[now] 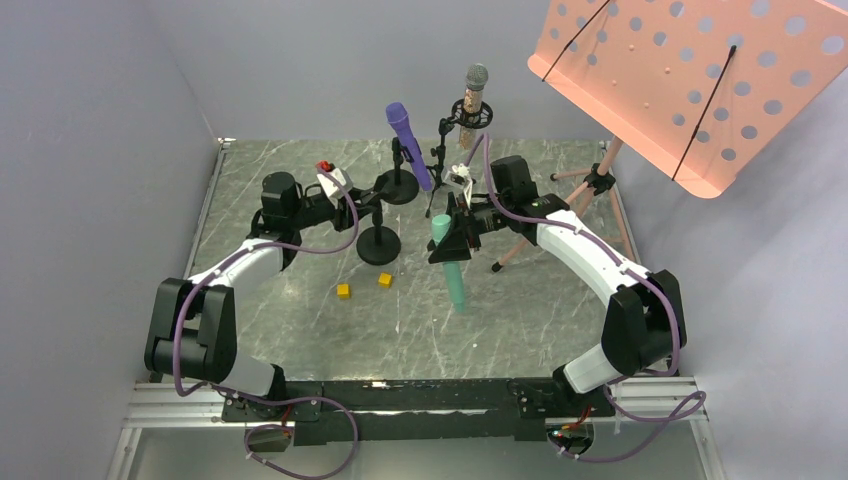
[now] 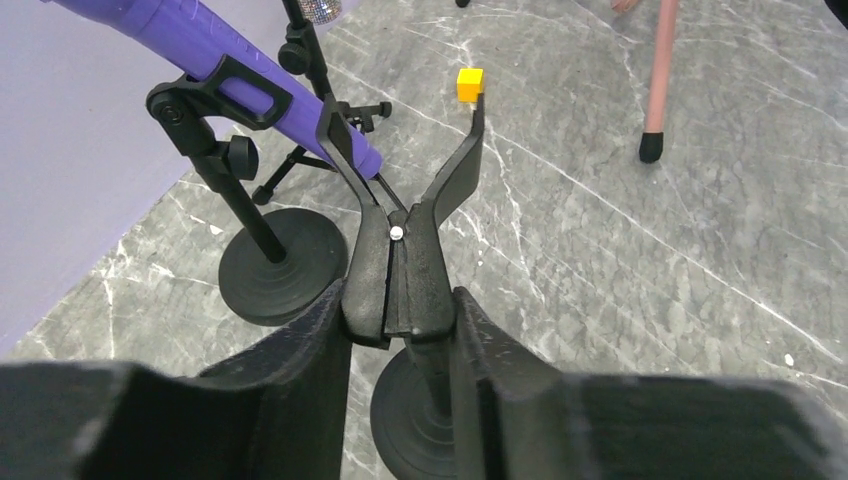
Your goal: Attach the microphones to the stand
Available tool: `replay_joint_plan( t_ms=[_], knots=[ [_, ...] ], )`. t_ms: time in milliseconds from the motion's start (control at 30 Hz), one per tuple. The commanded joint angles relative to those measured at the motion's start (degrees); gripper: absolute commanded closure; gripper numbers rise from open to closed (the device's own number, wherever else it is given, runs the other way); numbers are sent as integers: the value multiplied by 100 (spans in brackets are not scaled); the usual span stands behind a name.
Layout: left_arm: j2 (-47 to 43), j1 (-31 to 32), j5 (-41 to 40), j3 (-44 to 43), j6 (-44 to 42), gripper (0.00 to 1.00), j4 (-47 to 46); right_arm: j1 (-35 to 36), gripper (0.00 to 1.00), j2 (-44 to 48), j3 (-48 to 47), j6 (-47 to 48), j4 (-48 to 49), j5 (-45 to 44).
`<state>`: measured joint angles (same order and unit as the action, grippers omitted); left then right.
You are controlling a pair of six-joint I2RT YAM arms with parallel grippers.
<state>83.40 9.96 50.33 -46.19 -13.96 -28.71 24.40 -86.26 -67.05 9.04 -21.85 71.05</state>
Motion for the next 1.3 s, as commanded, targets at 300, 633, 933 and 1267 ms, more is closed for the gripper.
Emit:
replay_joint_plan(
  t_ms=[300, 633, 933, 1267],
  knots=[
    [-50, 15, 350, -354, -274, 73, 469, 66, 88, -388, -1397, 1447, -826, -1497],
    [-48, 15, 432, -440, -247, 74, 486, 345, 88, -2156, -3933, 1109, -163, -2437],
    [-12, 15, 520, -400, -321, 76, 534, 580, 88, -2771, -4530, 750, 675, -3077],
    [23, 15, 505, -490, -291, 79, 583, 854, 88, -2885, -4907, 579, 509, -2842]
  ],
)
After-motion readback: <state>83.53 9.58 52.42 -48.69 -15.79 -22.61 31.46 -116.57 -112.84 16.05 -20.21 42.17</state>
